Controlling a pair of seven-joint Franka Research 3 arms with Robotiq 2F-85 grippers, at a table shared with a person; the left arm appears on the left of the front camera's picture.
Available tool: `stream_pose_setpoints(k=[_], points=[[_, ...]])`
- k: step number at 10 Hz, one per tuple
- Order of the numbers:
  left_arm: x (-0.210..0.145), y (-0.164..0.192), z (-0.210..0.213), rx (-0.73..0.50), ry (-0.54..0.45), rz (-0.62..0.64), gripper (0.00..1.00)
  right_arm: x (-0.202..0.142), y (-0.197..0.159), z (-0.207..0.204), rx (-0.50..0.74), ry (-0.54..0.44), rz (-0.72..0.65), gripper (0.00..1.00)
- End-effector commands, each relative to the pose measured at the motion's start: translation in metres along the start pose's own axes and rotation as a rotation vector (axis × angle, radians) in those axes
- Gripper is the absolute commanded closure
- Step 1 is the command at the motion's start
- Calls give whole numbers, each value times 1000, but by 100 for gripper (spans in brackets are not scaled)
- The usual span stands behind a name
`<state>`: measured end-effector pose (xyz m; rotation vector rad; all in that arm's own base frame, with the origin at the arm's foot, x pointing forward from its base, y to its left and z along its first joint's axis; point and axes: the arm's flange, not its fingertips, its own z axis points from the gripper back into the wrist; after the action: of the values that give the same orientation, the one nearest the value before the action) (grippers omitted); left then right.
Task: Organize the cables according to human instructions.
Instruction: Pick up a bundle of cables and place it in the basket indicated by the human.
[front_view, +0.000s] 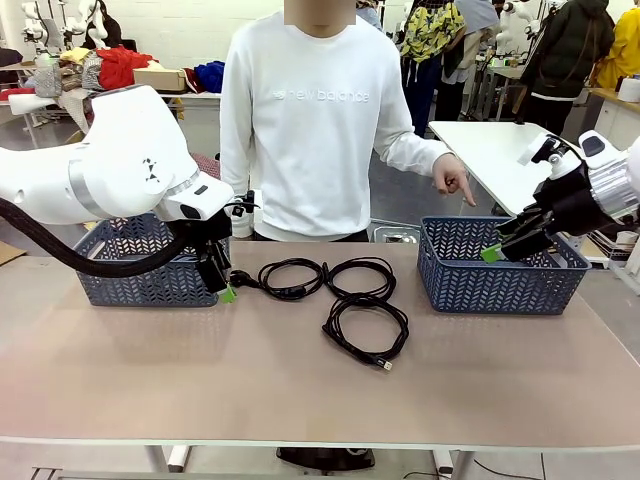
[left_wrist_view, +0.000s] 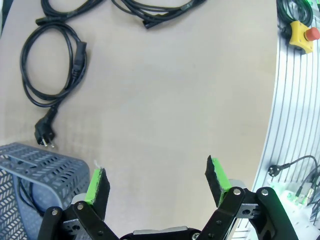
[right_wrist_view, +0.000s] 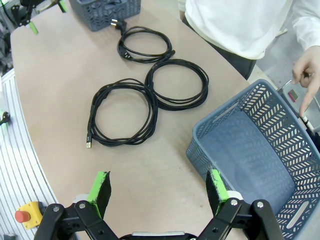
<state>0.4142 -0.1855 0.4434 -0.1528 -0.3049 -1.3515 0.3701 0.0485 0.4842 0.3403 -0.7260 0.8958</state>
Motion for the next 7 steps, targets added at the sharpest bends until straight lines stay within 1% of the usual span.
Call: stream_pose_setpoints(k=[1,3,7], points=[[0,0,2,-2,1,2,0,-1,-4,-1,12,-17,19,0],[0,0,2,-2,1,2,0,0,0,0,0,0,0,0],[0,0,2,-2,1,2,0,44,26,-36,32,121,45,0]])
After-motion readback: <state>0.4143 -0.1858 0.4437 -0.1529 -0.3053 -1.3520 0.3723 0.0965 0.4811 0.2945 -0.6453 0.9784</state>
